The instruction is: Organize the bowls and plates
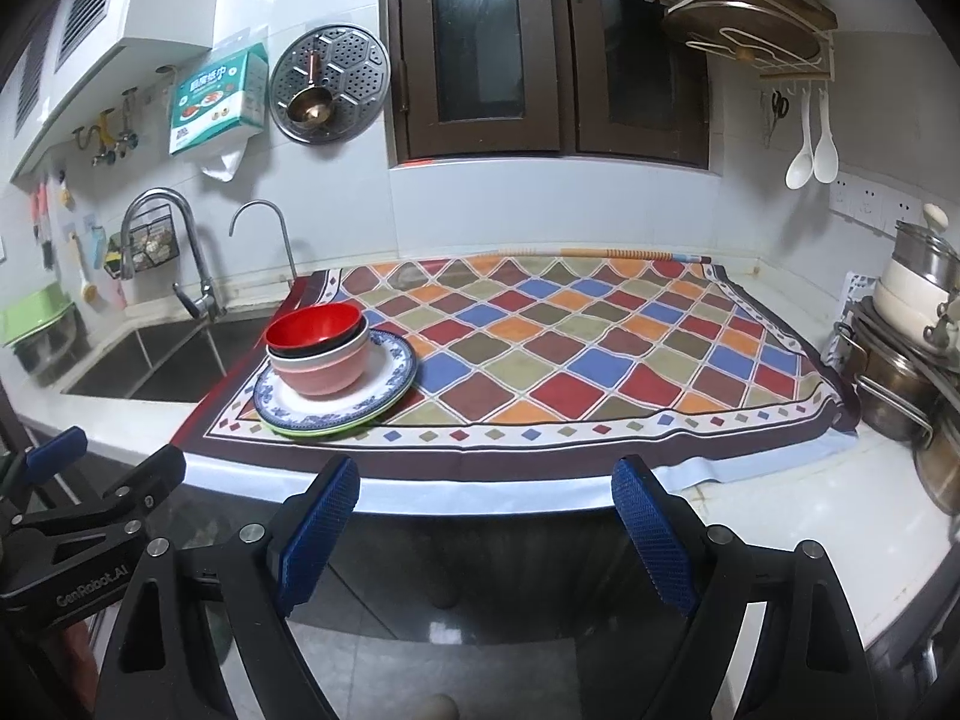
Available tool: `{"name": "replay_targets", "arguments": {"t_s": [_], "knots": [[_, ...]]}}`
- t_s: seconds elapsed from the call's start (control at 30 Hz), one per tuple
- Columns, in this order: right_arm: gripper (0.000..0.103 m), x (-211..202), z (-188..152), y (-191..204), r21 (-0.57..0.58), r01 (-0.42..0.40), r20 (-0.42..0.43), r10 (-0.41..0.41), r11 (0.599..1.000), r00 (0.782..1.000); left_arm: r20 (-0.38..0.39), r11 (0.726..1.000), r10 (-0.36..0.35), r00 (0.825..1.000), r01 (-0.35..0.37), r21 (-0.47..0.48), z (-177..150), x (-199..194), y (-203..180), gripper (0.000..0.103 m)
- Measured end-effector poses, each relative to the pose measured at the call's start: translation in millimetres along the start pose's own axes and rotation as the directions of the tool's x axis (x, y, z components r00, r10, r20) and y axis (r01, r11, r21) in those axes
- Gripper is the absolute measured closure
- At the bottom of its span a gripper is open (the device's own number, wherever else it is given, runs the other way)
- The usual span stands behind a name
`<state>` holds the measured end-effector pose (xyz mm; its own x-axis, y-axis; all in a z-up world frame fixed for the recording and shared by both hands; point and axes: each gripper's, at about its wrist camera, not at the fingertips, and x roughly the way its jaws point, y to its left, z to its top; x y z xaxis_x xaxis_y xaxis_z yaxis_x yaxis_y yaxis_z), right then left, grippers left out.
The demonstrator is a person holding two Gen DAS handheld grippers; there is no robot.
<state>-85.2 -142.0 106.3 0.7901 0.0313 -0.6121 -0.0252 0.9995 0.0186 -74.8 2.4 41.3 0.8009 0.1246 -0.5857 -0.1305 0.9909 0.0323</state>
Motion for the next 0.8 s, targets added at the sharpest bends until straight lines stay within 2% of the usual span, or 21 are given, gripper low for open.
{"name": "replay_targets", "arguments": {"t_s": [0.8], "knots": [[0.016,-12,-8,9,-0.014,-0.017,0.003,0.017,1.0,1.0,0.022,1.0,0.016,1.0,-0.015,-0.027,-6,-14,13,0.0]]}}
